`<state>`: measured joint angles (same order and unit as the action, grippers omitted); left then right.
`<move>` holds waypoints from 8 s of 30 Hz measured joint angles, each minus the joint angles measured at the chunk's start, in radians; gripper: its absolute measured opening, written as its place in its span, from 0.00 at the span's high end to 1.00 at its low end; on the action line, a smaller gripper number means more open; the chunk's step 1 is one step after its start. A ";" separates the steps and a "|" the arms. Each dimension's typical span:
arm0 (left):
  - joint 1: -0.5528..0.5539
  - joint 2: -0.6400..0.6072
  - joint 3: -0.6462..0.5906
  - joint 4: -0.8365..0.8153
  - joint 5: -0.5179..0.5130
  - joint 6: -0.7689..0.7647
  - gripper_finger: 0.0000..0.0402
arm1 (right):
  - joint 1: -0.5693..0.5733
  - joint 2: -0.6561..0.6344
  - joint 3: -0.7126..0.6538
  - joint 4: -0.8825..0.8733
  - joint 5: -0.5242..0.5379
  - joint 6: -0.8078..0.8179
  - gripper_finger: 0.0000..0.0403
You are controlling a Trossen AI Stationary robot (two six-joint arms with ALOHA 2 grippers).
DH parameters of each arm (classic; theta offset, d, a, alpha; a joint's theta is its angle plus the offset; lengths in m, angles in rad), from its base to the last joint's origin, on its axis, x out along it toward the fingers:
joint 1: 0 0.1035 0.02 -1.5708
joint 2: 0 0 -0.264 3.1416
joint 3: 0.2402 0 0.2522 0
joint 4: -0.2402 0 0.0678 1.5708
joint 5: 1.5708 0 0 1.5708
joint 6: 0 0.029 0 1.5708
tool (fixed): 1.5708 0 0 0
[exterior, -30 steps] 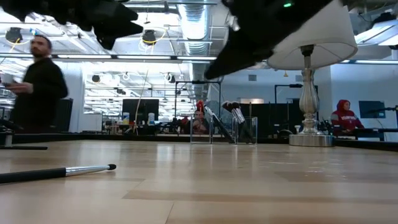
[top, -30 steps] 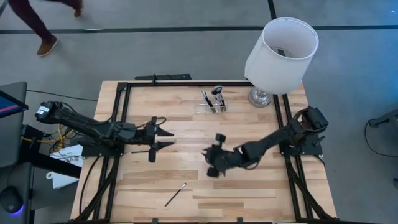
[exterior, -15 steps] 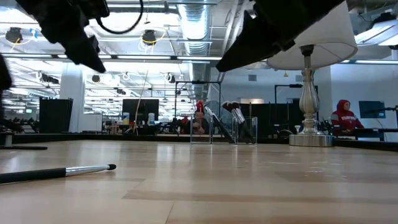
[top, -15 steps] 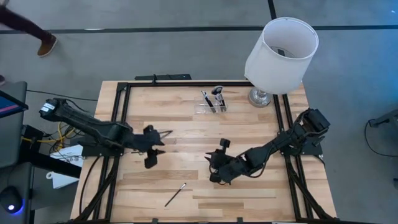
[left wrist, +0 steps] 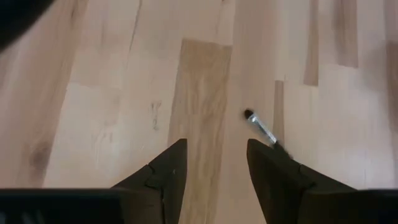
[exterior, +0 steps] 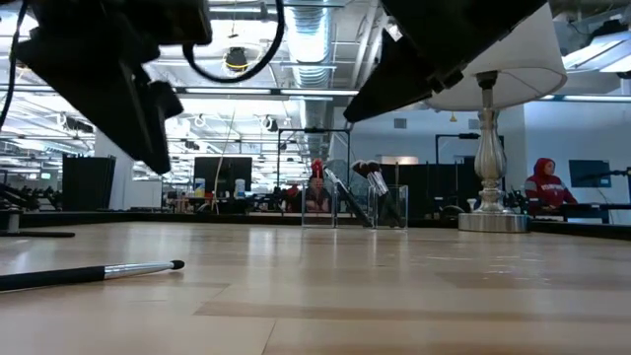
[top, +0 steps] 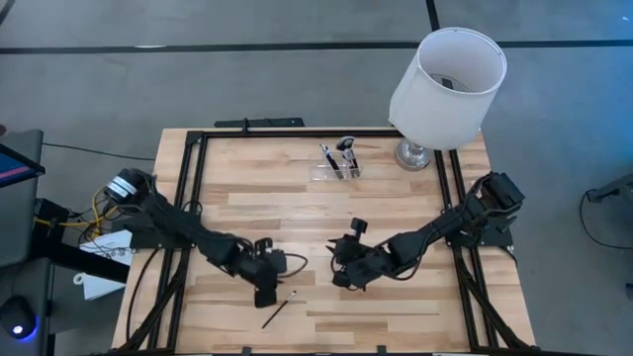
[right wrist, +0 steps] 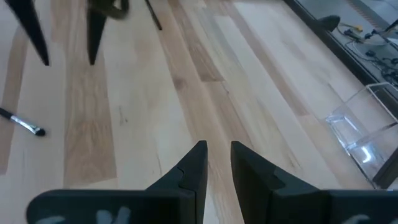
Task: Put items in baskets/containers
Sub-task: Put the silver eyeshadow brush into the transparent organizer
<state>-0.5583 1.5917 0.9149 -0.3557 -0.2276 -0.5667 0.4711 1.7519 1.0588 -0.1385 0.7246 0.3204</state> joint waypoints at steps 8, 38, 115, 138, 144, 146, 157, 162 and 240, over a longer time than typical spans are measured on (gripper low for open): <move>-0.085 0.062 0.018 0.039 -0.101 -0.081 0.59 | 0.020 0.000 0.000 -0.058 0.009 0.039 0.84; -0.167 0.380 0.211 0.243 -0.279 -0.242 0.59 | -0.107 0.000 0.000 -0.151 0.008 -0.314 0.84; -0.164 -0.067 0.023 -0.181 -0.542 -0.218 0.98 | -0.118 0.000 0.000 -0.215 -0.019 -0.291 0.84; -0.156 -0.243 -0.413 1.072 -0.654 0.480 0.98 | -0.179 0.000 0.000 0.220 -0.663 -0.570 0.84; -0.157 -0.234 -0.429 1.213 -0.566 0.569 0.98 | -0.178 0.000 0.000 0.346 -0.745 -0.591 0.84; -0.156 -0.234 -0.429 1.225 -0.555 0.571 0.98 | -0.177 0.000 0.000 0.357 -0.722 -0.581 0.84; -0.036 -0.124 -0.429 1.479 -0.265 0.684 0.99 | -0.061 -0.056 -0.007 0.312 -0.330 -0.538 0.84; 0.038 -0.075 -0.427 1.538 -0.171 0.654 0.99 | 0.017 -0.204 -0.185 0.424 -0.223 -0.532 0.85; 0.409 0.445 0.322 0.018 0.249 0.638 0.74 | 0.013 -0.364 -0.656 0.736 -0.251 -0.205 0.96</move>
<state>-0.1497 2.0362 1.2369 -0.3377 0.0214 0.0710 0.4843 1.3884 0.4026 0.5980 0.4736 0.1151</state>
